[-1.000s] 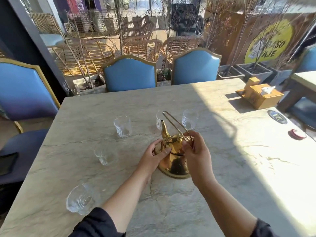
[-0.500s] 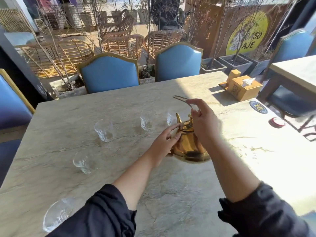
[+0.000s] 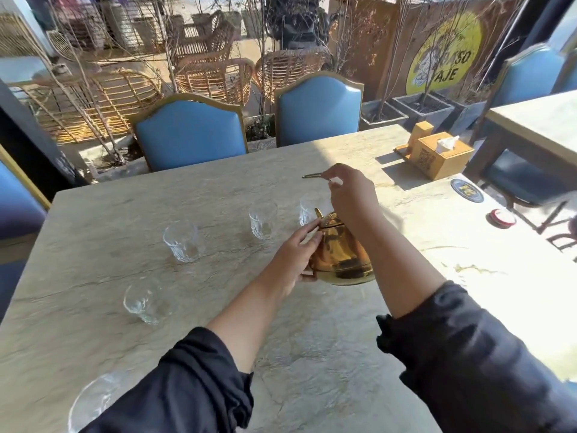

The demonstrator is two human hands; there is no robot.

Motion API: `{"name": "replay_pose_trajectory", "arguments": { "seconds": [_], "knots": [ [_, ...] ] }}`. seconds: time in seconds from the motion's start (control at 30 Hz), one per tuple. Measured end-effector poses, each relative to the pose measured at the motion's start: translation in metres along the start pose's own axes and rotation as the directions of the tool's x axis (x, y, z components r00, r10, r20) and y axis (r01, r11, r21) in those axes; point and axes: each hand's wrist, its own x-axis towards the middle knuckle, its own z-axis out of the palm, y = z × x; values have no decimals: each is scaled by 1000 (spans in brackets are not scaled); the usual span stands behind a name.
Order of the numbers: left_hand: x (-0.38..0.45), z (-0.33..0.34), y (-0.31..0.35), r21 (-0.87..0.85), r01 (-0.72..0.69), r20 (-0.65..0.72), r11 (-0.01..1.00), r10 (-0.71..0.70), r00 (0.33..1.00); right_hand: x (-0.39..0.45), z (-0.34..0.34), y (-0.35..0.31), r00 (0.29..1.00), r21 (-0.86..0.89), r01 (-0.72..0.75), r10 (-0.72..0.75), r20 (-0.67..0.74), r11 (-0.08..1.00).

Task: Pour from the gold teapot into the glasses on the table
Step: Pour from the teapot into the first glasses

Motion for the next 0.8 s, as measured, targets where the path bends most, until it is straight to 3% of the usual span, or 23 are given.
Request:
{"name": "replay_pose_trajectory", "arguments": {
  "seconds": [0.8],
  "knots": [
    [-1, 1, 0, -65, 38, 5, 997, -38, 999, 11, 3, 1, 1000, -26, -4, 4, -3, 1000]
  ]
}}
